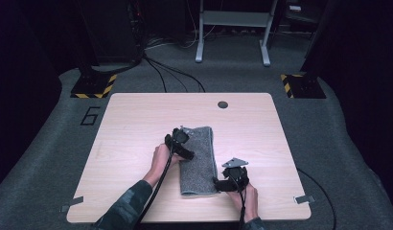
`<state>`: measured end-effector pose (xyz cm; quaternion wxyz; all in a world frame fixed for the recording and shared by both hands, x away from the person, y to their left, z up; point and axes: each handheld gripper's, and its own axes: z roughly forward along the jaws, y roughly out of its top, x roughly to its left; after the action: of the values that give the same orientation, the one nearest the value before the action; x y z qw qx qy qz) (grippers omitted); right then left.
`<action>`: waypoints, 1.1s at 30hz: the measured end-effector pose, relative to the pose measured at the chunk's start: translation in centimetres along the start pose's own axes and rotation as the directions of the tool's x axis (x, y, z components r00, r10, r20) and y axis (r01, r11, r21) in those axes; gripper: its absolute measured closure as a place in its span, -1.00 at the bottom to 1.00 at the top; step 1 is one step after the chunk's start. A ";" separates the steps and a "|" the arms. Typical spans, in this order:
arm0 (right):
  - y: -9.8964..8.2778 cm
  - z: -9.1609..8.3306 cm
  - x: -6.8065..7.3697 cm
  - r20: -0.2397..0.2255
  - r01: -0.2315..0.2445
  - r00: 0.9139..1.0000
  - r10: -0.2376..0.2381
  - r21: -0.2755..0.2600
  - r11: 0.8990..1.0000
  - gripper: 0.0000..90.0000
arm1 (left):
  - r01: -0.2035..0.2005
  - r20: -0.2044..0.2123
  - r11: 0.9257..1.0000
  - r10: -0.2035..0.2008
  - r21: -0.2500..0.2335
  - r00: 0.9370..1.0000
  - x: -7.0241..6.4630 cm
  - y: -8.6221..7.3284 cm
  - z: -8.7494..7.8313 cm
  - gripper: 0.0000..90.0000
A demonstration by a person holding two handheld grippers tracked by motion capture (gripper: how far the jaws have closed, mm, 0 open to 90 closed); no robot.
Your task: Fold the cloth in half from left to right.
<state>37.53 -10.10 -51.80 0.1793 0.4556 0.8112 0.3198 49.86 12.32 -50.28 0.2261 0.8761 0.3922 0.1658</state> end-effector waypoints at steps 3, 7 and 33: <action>-0.1 0.1 -0.3 -0.015 -0.013 1.000 0.013 0.002 1.000 -0.63 | 0.011 0.009 1.000 -0.011 -0.014 1.000 0.2 -0.1 -0.1 -0.71; 0.3 -1.0 -0.1 -0.035 -0.003 0.999 0.002 -0.035 0.999 -0.64 | 0.013 0.028 0.999 -0.012 -0.049 1.000 0.3 -0.8 -1.7 -0.72; -2.1 -1.8 1.2 -0.032 0.052 0.998 -0.052 0.006 0.999 -0.67 | -0.104 0.136 0.991 0.115 -0.085 0.984 -5.8 -9.4 -6.2 -0.68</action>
<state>34.54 -10.46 -51.95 0.1731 0.4296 0.8267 0.3195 37.50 15.04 -50.70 0.2776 0.8965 0.3196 0.1308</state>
